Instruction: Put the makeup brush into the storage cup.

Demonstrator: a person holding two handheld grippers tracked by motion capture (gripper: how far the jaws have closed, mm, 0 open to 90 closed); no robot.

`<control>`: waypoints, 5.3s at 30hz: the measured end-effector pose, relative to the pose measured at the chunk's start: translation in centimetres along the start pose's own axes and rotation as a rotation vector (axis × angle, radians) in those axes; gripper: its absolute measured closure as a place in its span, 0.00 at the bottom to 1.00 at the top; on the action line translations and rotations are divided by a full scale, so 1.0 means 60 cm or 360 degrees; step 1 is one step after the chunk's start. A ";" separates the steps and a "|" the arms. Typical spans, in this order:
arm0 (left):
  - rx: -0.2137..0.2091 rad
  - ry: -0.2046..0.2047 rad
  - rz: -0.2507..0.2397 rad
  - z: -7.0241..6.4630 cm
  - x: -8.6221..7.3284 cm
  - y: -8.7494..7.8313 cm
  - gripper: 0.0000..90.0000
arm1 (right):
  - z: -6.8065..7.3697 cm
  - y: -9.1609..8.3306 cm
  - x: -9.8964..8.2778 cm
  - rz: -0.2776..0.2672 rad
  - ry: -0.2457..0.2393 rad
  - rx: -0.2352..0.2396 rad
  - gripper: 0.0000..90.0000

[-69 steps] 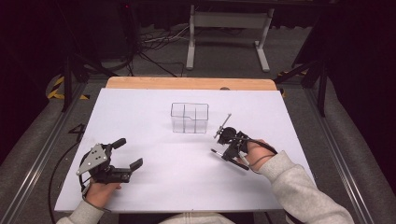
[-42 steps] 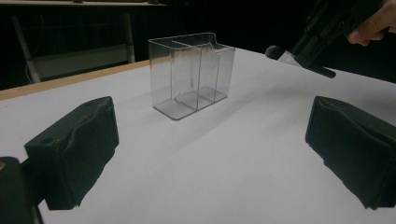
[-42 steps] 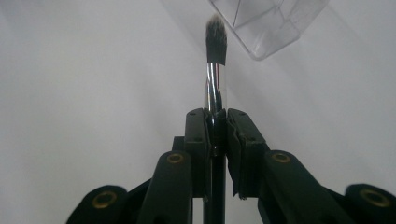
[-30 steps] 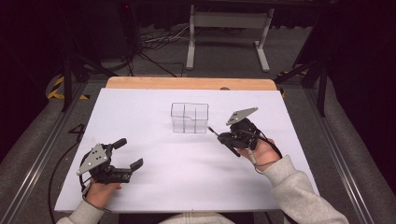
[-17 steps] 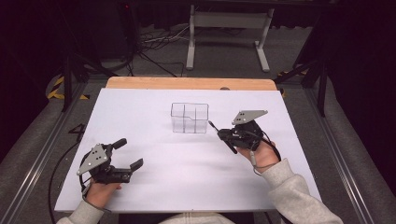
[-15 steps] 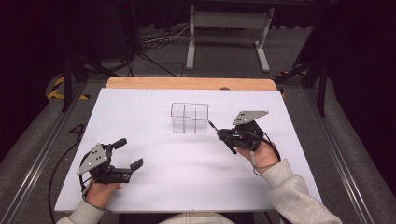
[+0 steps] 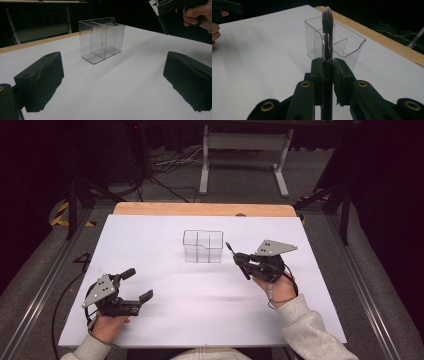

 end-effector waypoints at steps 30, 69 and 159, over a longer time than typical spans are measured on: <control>-0.0005 -0.0003 0.0004 0.000 -0.001 0.000 0.04 | -0.016 0.002 0.027 -0.0236 0.0062 -0.0110 0.88; -0.0018 -0.0011 0.0009 0.001 -0.001 0.002 0.05 | -0.053 0.063 0.106 -0.0280 0.0097 -0.0128 0.88; -0.0026 -0.0005 0.0010 -0.001 0.000 -0.001 0.05 | -0.057 0.161 0.086 -0.0296 0.0110 -0.0063 0.82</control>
Point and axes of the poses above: each handheld gripper's, and its own axes: y roughly forward along the jaws, x roughly out of its top, z roughly to its left, the point moved 6 cm from there along y, roughly forward along the jaws, and after that the axes turned 13 degrees about z, right-handed, at the moved point
